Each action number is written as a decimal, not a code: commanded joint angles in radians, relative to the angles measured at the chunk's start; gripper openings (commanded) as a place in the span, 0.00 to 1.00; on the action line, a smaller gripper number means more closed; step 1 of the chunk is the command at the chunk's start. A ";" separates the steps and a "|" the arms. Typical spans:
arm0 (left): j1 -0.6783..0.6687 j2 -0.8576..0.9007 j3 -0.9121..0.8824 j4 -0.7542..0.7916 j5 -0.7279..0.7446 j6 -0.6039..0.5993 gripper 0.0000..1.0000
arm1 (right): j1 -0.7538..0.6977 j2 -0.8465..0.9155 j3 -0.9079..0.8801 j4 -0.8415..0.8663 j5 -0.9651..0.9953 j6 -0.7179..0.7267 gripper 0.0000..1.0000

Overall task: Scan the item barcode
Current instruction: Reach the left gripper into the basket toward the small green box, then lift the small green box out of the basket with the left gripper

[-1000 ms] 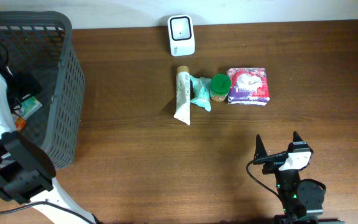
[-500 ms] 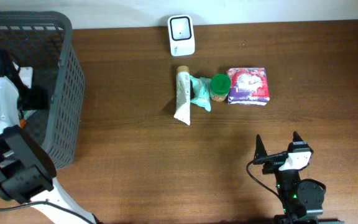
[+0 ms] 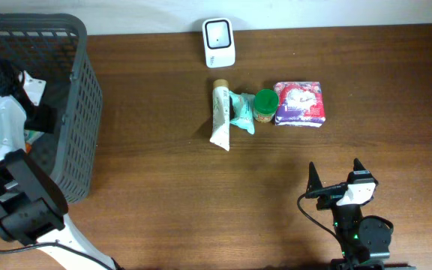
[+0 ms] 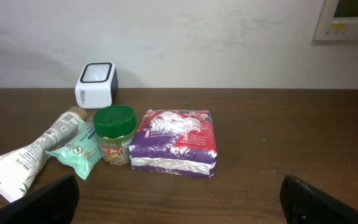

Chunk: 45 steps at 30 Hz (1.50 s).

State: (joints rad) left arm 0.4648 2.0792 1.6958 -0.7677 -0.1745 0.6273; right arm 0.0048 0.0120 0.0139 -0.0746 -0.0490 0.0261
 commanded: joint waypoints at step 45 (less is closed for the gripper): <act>-0.067 -0.627 0.038 0.069 0.872 -1.008 0.00 | 0.007 -0.004 -0.008 -0.002 0.008 0.004 0.99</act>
State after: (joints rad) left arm 0.4122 1.4982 1.7245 -0.6949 0.3920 -0.2108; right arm 0.0048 0.0120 0.0139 -0.0746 -0.0486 0.0265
